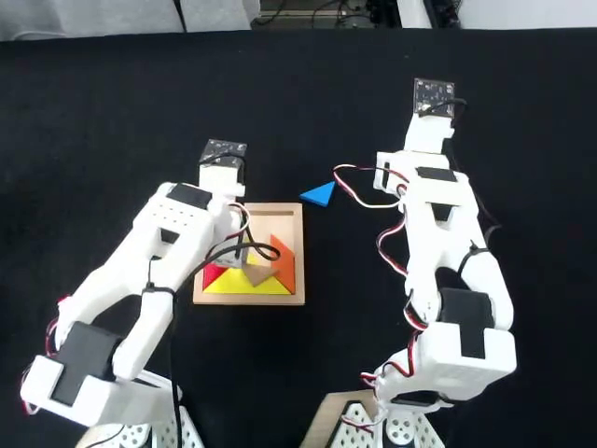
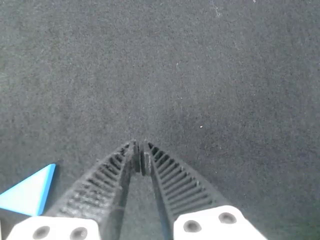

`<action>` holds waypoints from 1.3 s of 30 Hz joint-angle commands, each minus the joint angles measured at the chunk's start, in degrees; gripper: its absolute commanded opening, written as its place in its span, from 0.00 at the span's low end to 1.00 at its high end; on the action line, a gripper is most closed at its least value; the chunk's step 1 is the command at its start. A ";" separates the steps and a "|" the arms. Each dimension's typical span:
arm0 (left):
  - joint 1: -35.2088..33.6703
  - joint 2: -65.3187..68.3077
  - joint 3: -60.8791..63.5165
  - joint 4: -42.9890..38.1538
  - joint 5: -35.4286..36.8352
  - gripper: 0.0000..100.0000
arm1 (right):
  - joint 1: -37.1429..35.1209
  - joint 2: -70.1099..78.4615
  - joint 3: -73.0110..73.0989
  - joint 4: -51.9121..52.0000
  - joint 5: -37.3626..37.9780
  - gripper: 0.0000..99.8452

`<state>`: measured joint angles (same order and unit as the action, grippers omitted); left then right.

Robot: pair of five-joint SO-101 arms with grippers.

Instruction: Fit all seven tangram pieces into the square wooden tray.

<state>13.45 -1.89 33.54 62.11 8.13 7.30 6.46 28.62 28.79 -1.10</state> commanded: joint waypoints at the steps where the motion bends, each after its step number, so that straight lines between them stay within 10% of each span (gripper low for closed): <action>1: -0.57 2.90 -1.36 -1.85 -0.35 0.16 | -0.97 -0.40 -2.24 -0.70 0.53 0.02; 24: -0.13 4.92 -11.82 4.31 -0.09 0.16 | -0.97 -0.40 -2.24 -0.70 0.53 0.02; 39: 5.58 5.71 -6.20 -10.64 -0.35 0.16 | -0.97 -0.40 -2.24 -0.70 0.53 0.02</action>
<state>18.46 4.26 27.21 52.53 8.13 7.30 6.46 28.62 28.79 -1.10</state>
